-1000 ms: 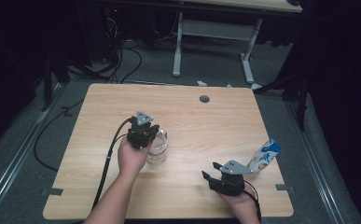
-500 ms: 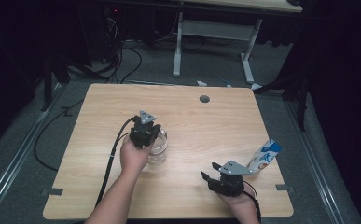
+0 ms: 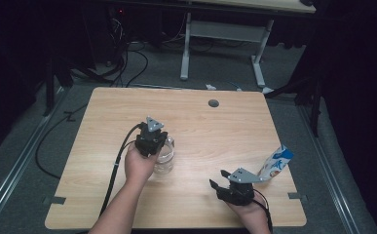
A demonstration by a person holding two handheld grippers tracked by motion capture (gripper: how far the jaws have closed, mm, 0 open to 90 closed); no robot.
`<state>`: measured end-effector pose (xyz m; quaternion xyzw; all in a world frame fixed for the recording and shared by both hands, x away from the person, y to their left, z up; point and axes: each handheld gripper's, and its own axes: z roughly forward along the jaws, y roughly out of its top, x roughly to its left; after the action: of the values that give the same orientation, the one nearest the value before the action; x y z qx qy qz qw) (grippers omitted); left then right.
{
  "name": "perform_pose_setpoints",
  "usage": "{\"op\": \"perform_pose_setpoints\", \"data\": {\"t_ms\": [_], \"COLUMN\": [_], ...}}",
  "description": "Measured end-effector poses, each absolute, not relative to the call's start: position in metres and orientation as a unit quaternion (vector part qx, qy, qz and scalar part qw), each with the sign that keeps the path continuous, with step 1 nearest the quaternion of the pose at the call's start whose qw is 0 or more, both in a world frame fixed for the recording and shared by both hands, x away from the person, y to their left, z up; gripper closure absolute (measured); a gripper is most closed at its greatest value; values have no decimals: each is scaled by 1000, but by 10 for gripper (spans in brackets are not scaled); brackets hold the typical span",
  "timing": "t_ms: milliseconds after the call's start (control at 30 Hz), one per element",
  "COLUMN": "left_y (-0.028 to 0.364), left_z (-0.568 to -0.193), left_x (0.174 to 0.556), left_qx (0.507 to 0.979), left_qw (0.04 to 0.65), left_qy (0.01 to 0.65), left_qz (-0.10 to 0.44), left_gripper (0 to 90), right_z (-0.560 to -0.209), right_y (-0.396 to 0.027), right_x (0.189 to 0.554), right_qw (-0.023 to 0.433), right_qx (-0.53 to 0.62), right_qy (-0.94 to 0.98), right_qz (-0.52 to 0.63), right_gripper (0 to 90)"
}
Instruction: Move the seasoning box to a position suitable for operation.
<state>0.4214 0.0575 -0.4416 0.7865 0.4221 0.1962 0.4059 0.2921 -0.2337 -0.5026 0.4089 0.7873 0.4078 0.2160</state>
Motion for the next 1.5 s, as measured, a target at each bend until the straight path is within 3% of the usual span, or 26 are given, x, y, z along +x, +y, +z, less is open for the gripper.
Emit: {"op": "perform_pose_setpoints", "data": {"t_ms": [767, 967, 1167, 1500], "left_y": [64, 99, 130, 155], "left_z": [-439, -425, -440, -487], "left_x": [370, 355, 346, 333], "left_qx": [789, 757, 742, 738], "left_qw": [409, 447, 456, 479], "left_qy": [410, 411, 425, 432], "left_qz": [202, 241, 246, 197], "left_gripper": [898, 863, 842, 850], "right_z": [-502, -503, -506, -511], "right_y": [-228, -228, -229, -231], "right_x": [291, 291, 293, 295], "right_qw": [217, 215, 208, 211], "right_qx": [401, 400, 403, 410], "right_qy": [792, 794, 797, 794], "right_qz": [407, 405, 400, 397], "right_gripper": [430, 429, 449, 449]}}
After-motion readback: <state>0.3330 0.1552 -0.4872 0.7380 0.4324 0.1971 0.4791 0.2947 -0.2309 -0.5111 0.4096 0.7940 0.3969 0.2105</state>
